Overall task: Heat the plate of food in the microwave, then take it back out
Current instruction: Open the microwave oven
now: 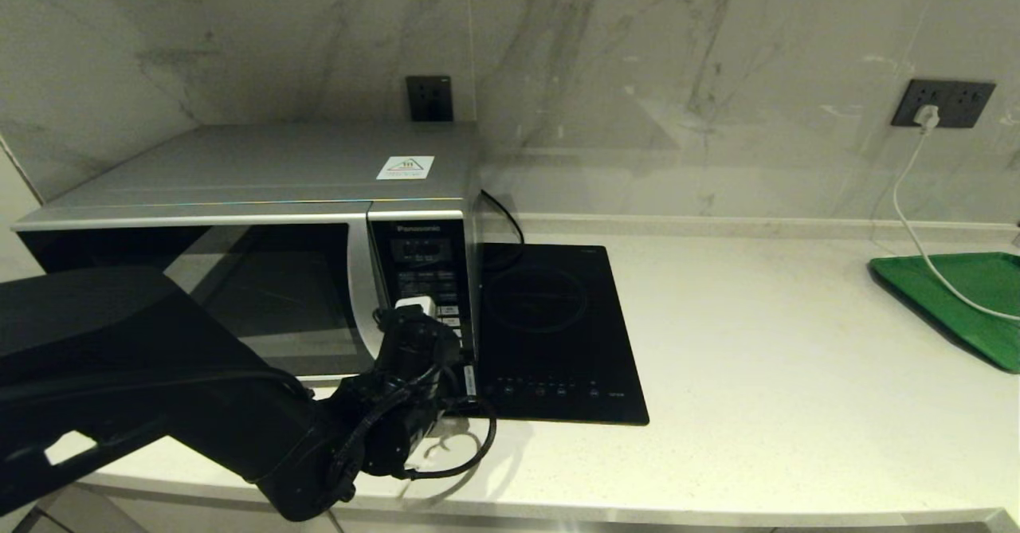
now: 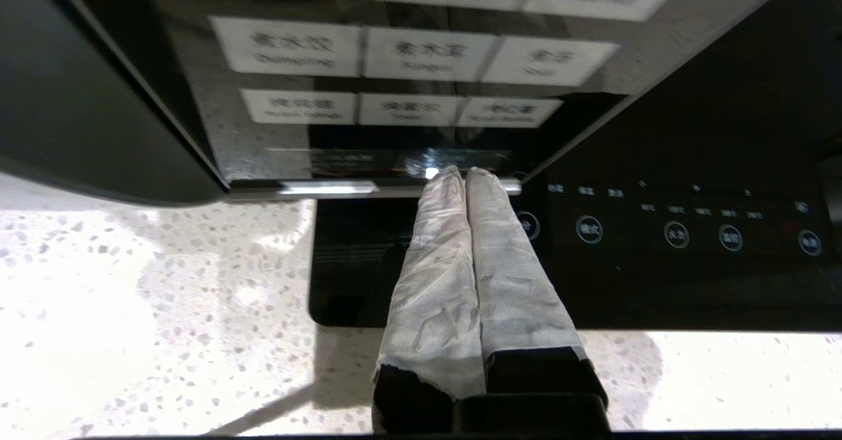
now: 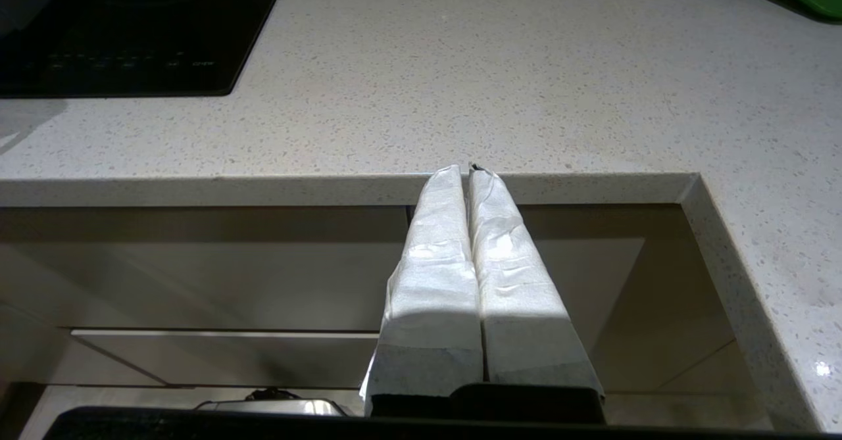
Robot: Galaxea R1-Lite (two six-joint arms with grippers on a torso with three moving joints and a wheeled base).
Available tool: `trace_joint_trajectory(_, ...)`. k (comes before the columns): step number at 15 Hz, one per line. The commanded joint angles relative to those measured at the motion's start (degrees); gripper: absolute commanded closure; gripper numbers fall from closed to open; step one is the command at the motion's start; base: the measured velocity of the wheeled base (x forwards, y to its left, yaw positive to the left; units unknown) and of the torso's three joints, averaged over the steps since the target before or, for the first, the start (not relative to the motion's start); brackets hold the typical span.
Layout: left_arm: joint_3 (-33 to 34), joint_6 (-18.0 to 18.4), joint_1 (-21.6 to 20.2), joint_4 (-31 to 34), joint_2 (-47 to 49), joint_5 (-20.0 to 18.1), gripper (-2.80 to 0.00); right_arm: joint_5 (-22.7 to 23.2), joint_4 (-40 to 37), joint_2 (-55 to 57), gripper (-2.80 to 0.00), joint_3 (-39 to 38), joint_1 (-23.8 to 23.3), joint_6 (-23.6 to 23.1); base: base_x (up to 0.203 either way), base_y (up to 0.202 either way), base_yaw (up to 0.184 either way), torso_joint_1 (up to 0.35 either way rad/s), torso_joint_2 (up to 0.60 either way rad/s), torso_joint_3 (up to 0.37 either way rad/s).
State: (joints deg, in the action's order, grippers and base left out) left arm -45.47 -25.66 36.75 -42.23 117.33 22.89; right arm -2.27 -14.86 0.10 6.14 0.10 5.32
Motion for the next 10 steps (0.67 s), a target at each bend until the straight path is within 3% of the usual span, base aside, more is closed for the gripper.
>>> trace_joint_trajectory(1,-0.1,-0.1,-0.2,-0.2,0.0,0.1,0.00,0.0,-0.1,0.0,0.00,0.0,0.0,0.0,0.000,0.000,0.000,0.000,0.00,0.000)
trace_joint_trajectory(10,-0.5,0.0,-0.3,-0.2,0.4,0.1,0.00,0.0,-0.1,0.0,0.00,0.0,0.0,0.0,0.000,0.000,0.000,0.000,0.00,0.000)
